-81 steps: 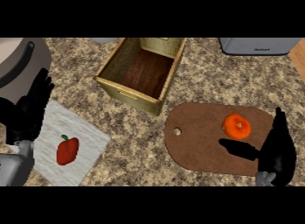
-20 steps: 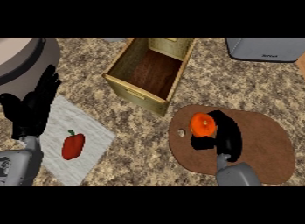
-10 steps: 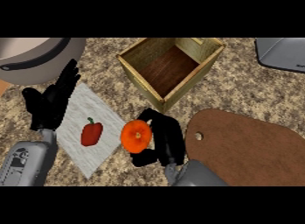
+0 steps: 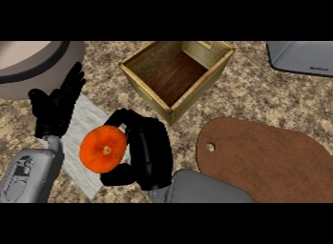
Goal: Pick the squash from the cutting board and place it in the basket
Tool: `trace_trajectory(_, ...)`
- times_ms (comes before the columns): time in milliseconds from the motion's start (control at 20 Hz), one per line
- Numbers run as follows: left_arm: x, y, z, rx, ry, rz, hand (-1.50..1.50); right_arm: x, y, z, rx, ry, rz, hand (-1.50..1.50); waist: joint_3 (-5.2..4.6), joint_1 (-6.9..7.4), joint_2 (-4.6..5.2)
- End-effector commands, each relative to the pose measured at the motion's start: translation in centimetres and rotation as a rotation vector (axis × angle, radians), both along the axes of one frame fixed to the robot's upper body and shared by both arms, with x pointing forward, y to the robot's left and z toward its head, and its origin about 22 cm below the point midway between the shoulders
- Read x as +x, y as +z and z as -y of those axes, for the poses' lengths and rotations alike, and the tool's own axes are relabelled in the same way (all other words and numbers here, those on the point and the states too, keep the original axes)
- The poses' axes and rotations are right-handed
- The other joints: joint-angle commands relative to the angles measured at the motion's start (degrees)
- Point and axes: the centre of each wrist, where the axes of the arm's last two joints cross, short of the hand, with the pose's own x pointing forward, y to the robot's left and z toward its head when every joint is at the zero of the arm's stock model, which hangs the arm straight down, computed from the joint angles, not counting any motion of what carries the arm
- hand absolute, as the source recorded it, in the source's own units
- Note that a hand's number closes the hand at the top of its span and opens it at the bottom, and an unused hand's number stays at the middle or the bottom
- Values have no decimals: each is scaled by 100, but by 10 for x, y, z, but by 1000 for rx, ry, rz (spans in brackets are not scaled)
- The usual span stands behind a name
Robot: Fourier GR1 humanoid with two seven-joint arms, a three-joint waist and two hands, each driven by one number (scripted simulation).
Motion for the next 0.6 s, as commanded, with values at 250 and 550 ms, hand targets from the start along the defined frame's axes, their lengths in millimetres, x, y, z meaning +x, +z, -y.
trace_trajectory(250, -3, -15, -9, 15, 42, -26, 0, 28, 72, -34, 82, -131, 29, 150, -24, -155, -36)
trace_trajectory(550, 5, -3, -5, 10, 50, 0, 0, 57, 124, -49, 162, -246, 68, 150, -22, -190, -17)
